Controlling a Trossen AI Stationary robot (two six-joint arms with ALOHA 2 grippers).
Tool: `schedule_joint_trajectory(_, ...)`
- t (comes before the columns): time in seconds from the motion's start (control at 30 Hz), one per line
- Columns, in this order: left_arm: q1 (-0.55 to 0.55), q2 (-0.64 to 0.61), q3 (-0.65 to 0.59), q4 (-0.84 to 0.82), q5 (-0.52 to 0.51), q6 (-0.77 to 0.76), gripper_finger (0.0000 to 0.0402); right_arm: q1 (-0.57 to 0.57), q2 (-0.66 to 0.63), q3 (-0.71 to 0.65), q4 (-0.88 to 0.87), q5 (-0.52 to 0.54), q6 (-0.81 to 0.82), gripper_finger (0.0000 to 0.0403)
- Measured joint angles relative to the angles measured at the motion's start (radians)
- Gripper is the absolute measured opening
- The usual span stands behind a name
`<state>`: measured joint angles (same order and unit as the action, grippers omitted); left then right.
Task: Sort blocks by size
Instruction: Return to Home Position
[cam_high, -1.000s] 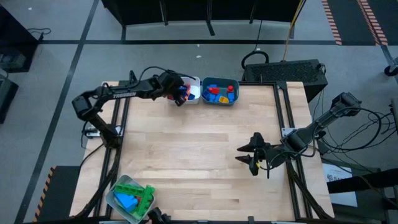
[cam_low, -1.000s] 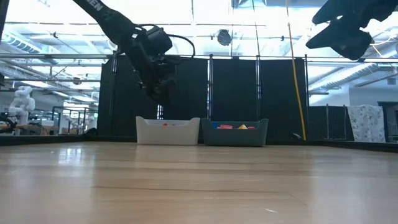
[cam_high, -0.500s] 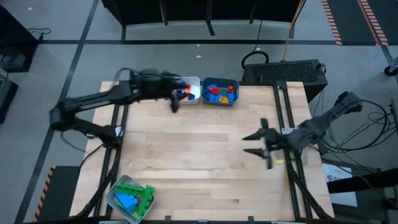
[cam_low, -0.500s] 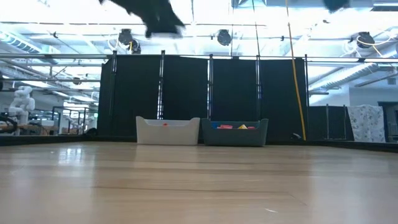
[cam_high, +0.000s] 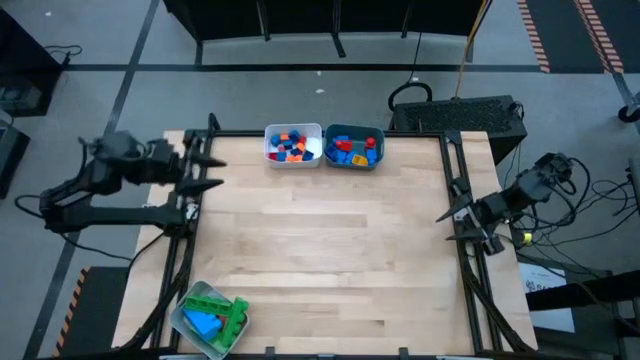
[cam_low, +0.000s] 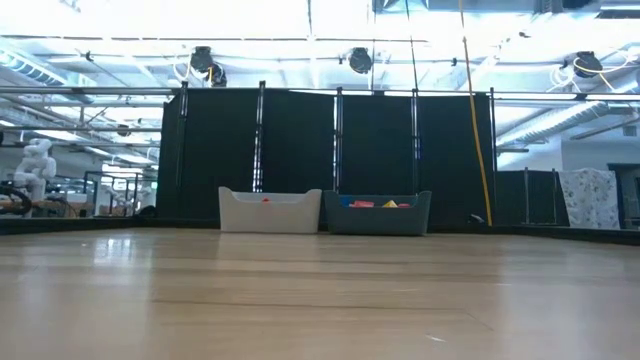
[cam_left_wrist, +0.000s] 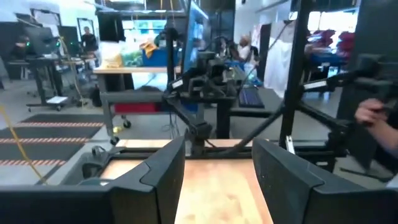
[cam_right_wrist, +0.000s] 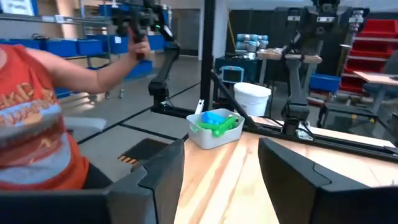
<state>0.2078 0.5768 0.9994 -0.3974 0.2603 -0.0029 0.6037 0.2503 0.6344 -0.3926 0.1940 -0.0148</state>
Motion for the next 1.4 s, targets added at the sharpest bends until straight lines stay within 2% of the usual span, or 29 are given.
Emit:
schedule_joint_trajectory(0.23,-0.033,-0.297,-0.302,0.146,-0.053,-0.089,0.0186,0.0,-0.241,-0.128,0.063,0.042,0.037,0.0192)
schedule_joint_trajectory(0.37,-0.032,-0.441,-0.471,0.22,-0.055,-0.158,0.0187,0.0,-0.239,-0.154,0.068,0.043,0.06,0.0192)
schedule_joint_trajectory(0.43,-0.034,-0.501,-0.541,0.265,-0.057,-0.198,0.0187,0.0,-0.231,-0.169,0.096,0.077,0.072,0.0192)
schedule_joint_trajectory(0.53,-0.035,-0.563,-0.632,0.317,-0.054,-0.221,0.0187,0.0,-0.249,-0.211,0.096,0.094,0.081,0.0192)
schedule_joint_trajectory(0.67,-0.039,-0.574,-0.721,0.341,-0.051,-0.228,0.0187,0.0,-0.248,-0.308,0.197,0.119,0.07,0.0192)
schedule_joint_trajectory(0.8,-0.05,-0.577,-0.811,0.443,-0.046,-0.228,0.0187,0.0,-0.249,-0.411,0.3,0.104,0.077,0.0192)
schedule_joint_trajectory(1.17,-0.103,-0.576,-0.981,0.556,-0.028,-0.228,0.0187,0.0,-0.249,-0.613,0.505,0.096,0.063,0.0192)
schedule_joint_trajectory(1.4,-0.117,-0.576,-0.992,0.51,-0.057,-0.153,0.0187,-0.002,-0.248,-0.62,0.47,0.192,0.056,0.0192)
